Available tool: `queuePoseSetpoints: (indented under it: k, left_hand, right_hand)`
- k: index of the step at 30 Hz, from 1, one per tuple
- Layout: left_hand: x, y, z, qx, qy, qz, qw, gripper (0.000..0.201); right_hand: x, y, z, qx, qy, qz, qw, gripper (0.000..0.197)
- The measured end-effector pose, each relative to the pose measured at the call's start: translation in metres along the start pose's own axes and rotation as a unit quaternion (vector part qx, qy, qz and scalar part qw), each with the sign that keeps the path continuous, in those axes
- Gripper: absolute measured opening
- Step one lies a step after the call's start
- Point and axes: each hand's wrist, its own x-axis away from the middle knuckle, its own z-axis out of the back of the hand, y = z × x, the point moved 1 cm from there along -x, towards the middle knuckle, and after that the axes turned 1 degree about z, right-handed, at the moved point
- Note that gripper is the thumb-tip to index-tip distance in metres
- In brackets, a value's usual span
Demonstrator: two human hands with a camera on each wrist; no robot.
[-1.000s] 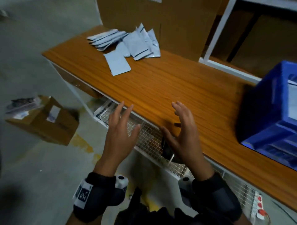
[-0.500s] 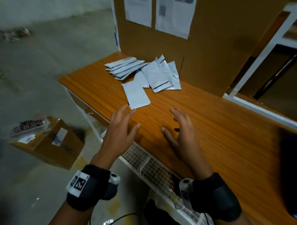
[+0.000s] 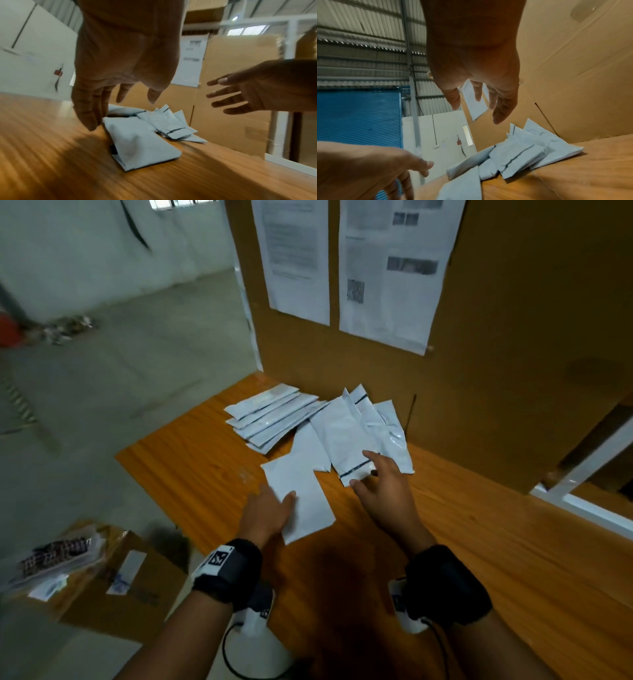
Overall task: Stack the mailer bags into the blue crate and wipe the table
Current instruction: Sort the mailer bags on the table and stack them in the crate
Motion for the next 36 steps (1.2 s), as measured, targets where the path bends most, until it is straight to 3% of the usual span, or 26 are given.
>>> queuePoseSetpoints:
  k: [2,4,6,11,15,17,20,23,25,27,29,33,36]
  left_hand:
    - [-0.036,-0.014,-0.019,0.011,0.011,0.017,1.0,0.129]
    - [-0.063,-0.024,-0.039,-0.018,0.012,0.029,0.999,0.136]
    - [-0.052,-0.01,-0.034,-0.032,0.009,0.024,0.999,0.134]
    - [-0.044,0.007,-0.01,0.042,-0.007,-0.028,0.999,0.104]
    - [-0.067,-0.008,0.003,0.112,-0.012,-0.192,0.975,0.1]
    - [-0.076,-0.008,0.016,0.111,-0.047,-0.233,0.965,0.09]
    - [-0.093,-0.001,0.039,0.121,-0.071,-0.268,0.953,0.059]
    - [-0.107,0.01,0.053,0.129,-0.086,-0.257,0.954,0.044]
    - [-0.111,0.017,0.057,0.139,-0.087,-0.241,0.957,0.04]
    - [-0.112,0.023,0.058,0.152,-0.084,-0.242,0.955,0.037]
    - [-0.113,0.027,0.057,0.201,-0.076,-0.26,0.941,0.032]
    - [-0.107,0.038,0.046,0.262,-0.075,-0.285,0.919,0.024]
    - [-0.09,0.055,0.034,0.275,-0.089,-0.327,0.9,0.022]
  right_hand:
    - [-0.03,0.011,-0.008,-0.016,0.002,-0.005,1.0,0.051]
    - [-0.06,0.022,-0.018,0.006,-0.022,-0.023,0.999,0.041]
    - [-0.085,0.032,-0.028,0.043,-0.046,-0.044,0.997,0.037]
    - [-0.123,0.044,-0.049,0.071,0.01,-0.101,0.992,0.033]
    - [-0.144,0.039,-0.065,0.095,0.034,-0.14,0.985,0.033]
    - [-0.15,0.033,-0.072,0.149,0.03,-0.155,0.976,0.045]
    - [-0.154,0.029,-0.083,0.207,0.013,-0.215,0.954,0.068]
    - [-0.153,0.028,-0.092,0.231,-0.008,-0.252,0.94,0.083]
    - [-0.151,0.026,-0.093,0.23,0.001,-0.272,0.935,0.069]
    - [-0.144,0.021,-0.088,0.224,0.004,-0.281,0.933,0.042]
    - [-0.132,0.014,-0.08,0.205,0.012,-0.283,0.937,0.024]
    - [-0.086,0.001,-0.059,0.084,0.117,-0.248,0.958,0.025]
    - [-0.044,-0.004,-0.044,0.004,0.194,-0.226,0.955,0.014]
